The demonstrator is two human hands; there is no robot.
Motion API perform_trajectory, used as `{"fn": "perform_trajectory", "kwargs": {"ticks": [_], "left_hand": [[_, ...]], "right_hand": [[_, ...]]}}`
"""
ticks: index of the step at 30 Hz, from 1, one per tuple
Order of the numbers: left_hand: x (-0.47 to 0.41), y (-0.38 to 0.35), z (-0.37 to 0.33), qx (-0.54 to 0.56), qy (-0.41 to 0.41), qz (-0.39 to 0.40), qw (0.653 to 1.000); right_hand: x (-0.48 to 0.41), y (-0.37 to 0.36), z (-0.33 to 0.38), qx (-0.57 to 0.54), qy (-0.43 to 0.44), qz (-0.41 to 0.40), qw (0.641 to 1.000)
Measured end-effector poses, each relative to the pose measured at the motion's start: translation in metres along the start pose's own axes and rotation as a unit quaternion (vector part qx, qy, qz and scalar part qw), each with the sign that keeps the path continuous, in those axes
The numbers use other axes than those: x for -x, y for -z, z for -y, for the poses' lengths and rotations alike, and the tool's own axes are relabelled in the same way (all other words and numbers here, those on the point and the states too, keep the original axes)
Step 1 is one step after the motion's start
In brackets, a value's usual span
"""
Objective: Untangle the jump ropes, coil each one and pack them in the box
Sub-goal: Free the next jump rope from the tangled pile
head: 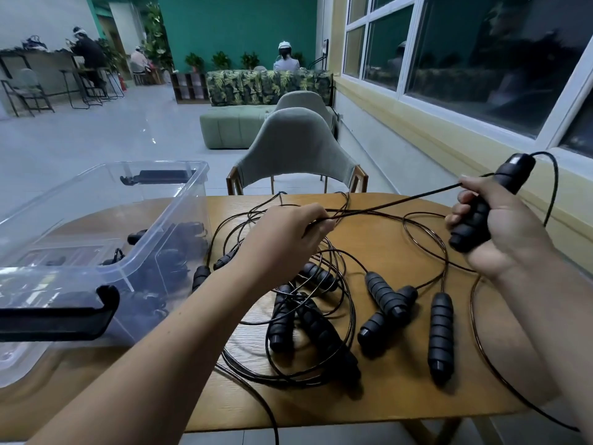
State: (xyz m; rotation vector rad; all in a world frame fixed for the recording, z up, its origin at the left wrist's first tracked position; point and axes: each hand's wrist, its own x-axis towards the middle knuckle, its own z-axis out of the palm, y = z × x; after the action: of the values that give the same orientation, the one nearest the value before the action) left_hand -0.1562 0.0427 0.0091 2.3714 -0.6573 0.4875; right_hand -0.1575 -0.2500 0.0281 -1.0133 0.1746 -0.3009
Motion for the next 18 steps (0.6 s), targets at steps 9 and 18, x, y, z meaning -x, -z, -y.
{"fn": "perform_trajectory", "kwargs": {"ticks": [9, 18], "left_hand": [[-0.002, -0.007, -0.006, 0.004, 0.004, -0.004, 1.000], [0.002, -0.013, -0.014, -0.034, -0.032, 0.009, 0.999]], "right_hand": [[0.035, -0.027, -0.042, 0.054, -0.068, 0.079, 0.993], [0.071, -0.057, -0.078, 0.079, -0.105, 0.141, 0.981]]}}
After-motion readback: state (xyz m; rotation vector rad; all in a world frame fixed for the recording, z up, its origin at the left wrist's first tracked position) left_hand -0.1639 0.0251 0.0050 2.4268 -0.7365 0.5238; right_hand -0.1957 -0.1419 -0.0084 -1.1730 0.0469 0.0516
